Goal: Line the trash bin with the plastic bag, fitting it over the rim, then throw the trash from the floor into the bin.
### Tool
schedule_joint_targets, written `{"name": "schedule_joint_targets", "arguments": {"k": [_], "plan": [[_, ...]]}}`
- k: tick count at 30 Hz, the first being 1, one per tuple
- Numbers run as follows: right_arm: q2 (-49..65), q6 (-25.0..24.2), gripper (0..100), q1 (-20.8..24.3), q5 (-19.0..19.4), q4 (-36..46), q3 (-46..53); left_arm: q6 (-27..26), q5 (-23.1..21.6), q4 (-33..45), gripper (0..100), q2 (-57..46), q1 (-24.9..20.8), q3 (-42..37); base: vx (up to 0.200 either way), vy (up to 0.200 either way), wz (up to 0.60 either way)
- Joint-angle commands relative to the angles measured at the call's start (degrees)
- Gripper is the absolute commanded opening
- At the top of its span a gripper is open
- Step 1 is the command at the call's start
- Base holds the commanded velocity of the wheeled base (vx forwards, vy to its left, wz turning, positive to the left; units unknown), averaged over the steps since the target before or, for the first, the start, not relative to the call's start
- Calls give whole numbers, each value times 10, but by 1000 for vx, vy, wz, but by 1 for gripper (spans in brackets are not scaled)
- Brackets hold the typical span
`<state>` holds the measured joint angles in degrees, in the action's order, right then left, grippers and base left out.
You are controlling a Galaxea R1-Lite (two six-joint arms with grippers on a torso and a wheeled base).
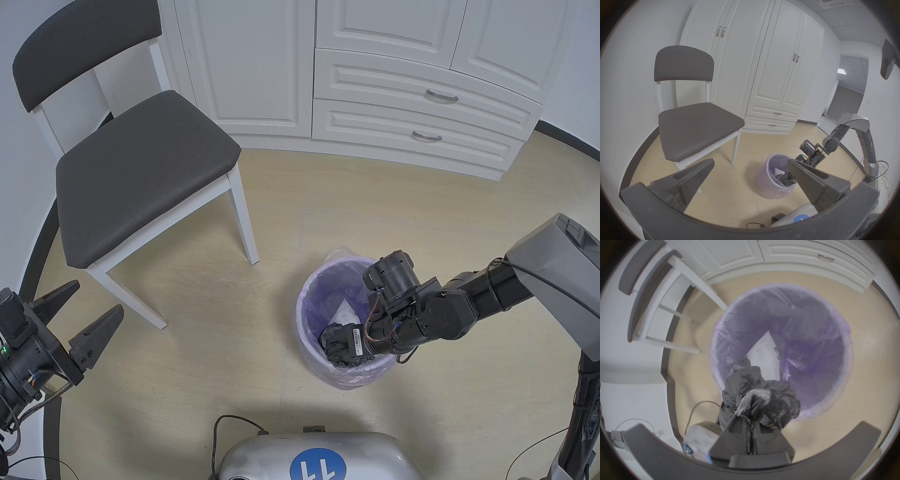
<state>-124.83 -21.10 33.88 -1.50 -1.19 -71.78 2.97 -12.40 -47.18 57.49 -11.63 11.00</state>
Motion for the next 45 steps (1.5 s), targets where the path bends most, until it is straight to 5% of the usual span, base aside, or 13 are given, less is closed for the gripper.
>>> {"name": "schedule_joint_targets", "arguments": {"k": [1, 8, 14, 19, 33, 37, 40, 45], "plan": [[19, 24, 0, -12, 1, 25, 8, 0, 0, -1, 100, 1, 0, 0, 0, 0, 0], [35, 73, 0, -24, 3, 34, 32, 0, 0, -1, 100, 1, -1, -1, 0, 0, 0], [25, 48, 0, -21, 3, 1, 18, 0, 0, -1, 100, 3, -1, -1, 0, 0, 0], [-4, -28, 0, -4, -3, -102, 17, -1, 0, 0, 100, 3, -1, -1, 0, 0, 0], [-44, -36, 0, 9, -15, -103, -18, 0, 0, 0, 100, 5, -1, -1, 0, 0, 0], [-90, -97, 0, 17, -36, -110, -73, 0, 0, 0, 100, 9, -1, -1, 0, 0, 0], [-139, -201, 0, 18, -38, -109, -154, 0, 0, 0, 100, 10, -1, -2, 0, 0, 0], [-148, -272, 0, 11, -40, -115, -192, 0, 0, 0, 100, 10, -1, -3, 0, 0, 0]]}}
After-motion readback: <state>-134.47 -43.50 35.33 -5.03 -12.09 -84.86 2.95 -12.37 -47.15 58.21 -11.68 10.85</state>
